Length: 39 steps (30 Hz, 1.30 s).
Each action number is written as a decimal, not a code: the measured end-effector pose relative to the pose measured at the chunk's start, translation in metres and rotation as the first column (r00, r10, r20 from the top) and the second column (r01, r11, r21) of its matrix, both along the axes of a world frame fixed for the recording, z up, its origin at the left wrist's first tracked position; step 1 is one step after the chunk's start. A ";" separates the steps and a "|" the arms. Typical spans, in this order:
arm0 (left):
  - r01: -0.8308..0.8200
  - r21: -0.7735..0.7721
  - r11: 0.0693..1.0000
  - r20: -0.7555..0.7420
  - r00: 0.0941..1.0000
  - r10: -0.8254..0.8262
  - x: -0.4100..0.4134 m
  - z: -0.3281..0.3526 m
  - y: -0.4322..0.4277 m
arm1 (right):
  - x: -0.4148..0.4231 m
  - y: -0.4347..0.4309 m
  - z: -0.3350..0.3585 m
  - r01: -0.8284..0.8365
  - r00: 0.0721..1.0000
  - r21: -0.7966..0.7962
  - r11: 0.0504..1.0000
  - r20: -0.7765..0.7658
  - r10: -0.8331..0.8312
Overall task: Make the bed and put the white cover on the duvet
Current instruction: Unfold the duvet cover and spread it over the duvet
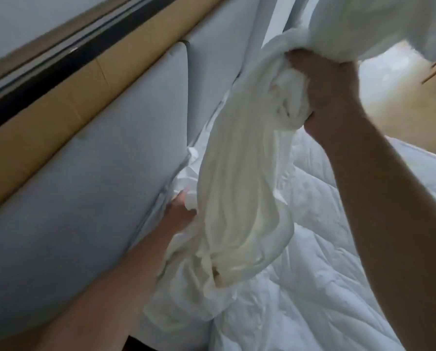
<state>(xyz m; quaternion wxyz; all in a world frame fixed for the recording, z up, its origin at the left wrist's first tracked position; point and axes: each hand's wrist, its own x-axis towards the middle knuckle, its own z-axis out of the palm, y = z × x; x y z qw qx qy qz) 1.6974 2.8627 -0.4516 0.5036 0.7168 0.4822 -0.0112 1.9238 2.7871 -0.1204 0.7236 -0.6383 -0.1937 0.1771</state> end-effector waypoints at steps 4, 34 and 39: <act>0.144 -0.183 0.972 0.150 0.982 -0.117 0.037 0.030 -0.010 | -0.027 0.001 -0.031 -0.048 0.999 -0.132 0.990 -0.031 0.045; 0.462 -0.173 0.870 0.854 0.510 -0.100 0.044 0.341 0.017 | -0.069 -0.046 0.054 -0.315 0.785 -0.378 0.871 0.412 0.463; 0.453 -0.186 0.872 0.804 0.581 -0.130 0.023 0.325 0.005 | -0.084 -0.071 0.031 -0.035 0.441 -0.617 0.786 0.696 0.566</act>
